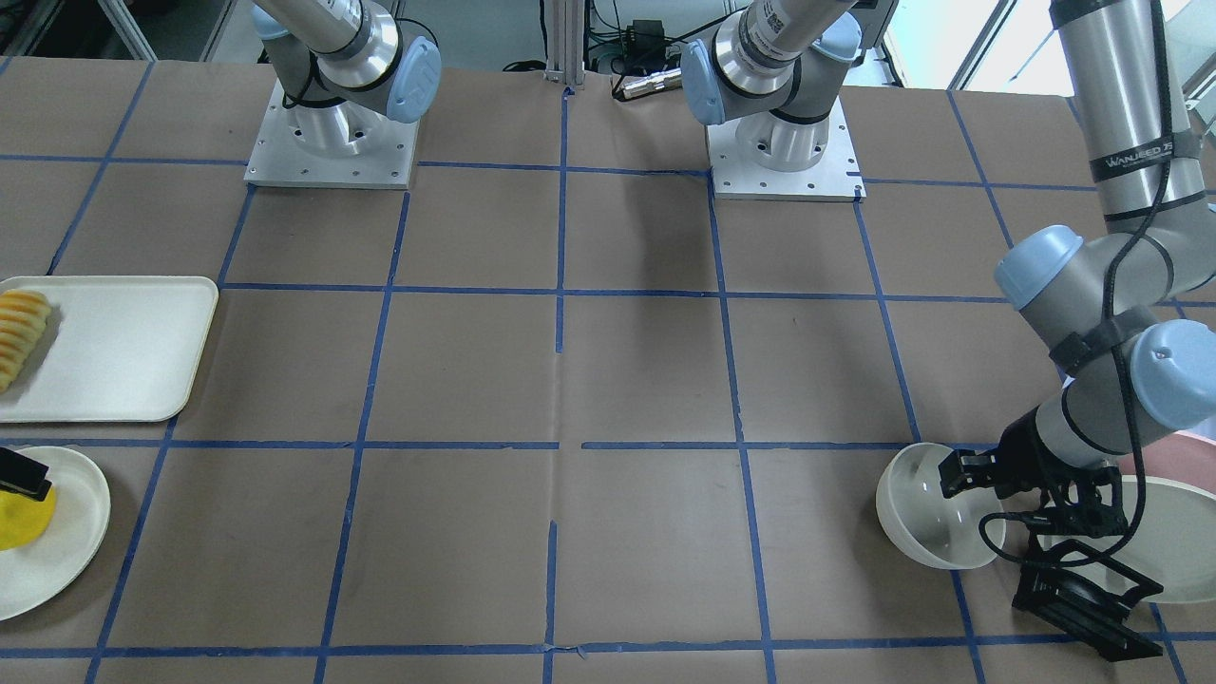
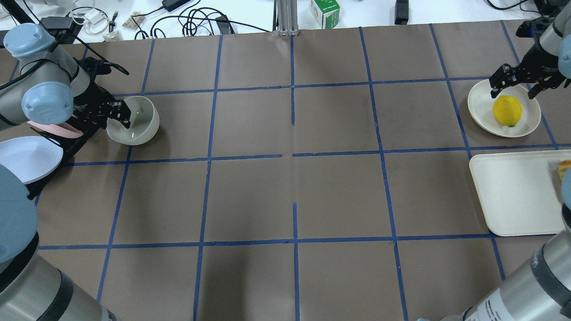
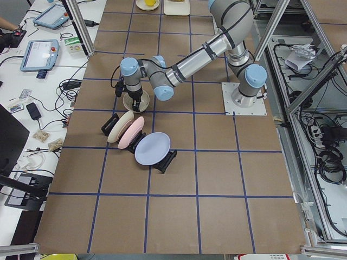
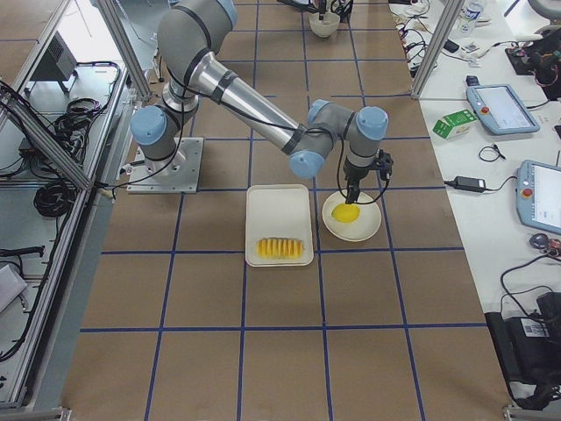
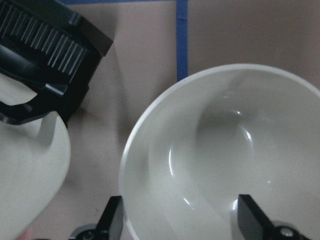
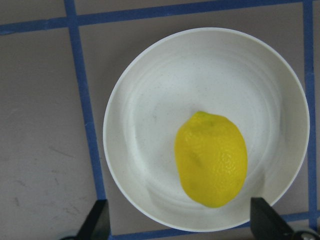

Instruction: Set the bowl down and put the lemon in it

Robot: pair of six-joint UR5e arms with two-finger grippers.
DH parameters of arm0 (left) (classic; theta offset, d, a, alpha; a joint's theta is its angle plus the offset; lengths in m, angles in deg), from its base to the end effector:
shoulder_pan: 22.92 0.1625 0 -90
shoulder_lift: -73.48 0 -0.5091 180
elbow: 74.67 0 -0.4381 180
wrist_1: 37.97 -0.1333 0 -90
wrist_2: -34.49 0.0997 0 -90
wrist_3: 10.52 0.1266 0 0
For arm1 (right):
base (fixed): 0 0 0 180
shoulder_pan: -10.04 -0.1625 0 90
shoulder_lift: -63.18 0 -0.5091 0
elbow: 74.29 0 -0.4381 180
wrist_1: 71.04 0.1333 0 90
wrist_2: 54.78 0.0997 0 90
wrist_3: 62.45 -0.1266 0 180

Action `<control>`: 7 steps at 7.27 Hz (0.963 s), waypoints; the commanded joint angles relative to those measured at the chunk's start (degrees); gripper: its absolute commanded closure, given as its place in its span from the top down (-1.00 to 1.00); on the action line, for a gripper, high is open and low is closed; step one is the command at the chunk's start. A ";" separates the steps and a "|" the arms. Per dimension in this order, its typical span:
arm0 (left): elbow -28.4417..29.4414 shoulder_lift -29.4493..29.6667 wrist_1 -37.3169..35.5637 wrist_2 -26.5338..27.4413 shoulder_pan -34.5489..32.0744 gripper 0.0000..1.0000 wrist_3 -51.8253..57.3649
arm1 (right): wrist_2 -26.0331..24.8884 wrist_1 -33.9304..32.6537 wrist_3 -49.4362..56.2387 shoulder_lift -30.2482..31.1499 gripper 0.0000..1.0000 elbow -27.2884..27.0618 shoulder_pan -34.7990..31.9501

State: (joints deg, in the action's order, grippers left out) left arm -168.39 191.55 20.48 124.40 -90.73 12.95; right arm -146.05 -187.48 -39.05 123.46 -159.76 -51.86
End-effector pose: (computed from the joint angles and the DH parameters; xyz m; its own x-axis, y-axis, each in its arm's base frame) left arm 0.1450 -0.7089 0.2539 -0.9997 0.0223 0.0031 0.0223 0.9997 0.0032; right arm -0.2387 -0.7242 0.2938 -0.9962 0.0823 0.0290 0.0820 0.9966 -0.0112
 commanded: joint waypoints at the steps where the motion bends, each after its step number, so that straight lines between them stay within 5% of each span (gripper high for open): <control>1: -0.06 0.06 -0.09 0.00 -0.04 0.35 -0.01 | -0.30 -3.09 2.43 -2.26 1.00 0.04 0.64; 4: 0.91 0.06 -0.09 0.09 -0.04 0.45 -0.71 | 0.31 -4.76 3.40 -5.07 1.00 0.04 1.78; 5: 0.04 0.06 -0.09 -0.09 0.05 0.39 -0.45 | 0.40 -4.94 3.05 -5.43 1.00 0.04 1.78; 6: 0.12 0.14 -0.09 -0.17 -0.04 0.09 -0.62 | 0.66 -5.03 2.53 -6.04 0.86 0.04 1.87; 7: 0.29 0.14 -0.09 -0.18 -0.04 -0.61 -1.15 | 0.49 -5.03 2.09 -6.04 -0.08 0.30 1.78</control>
State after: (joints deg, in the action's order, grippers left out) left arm -168.16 191.66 20.39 124.27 -90.74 12.25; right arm -145.55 -192.40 -36.42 117.71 -159.64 -50.06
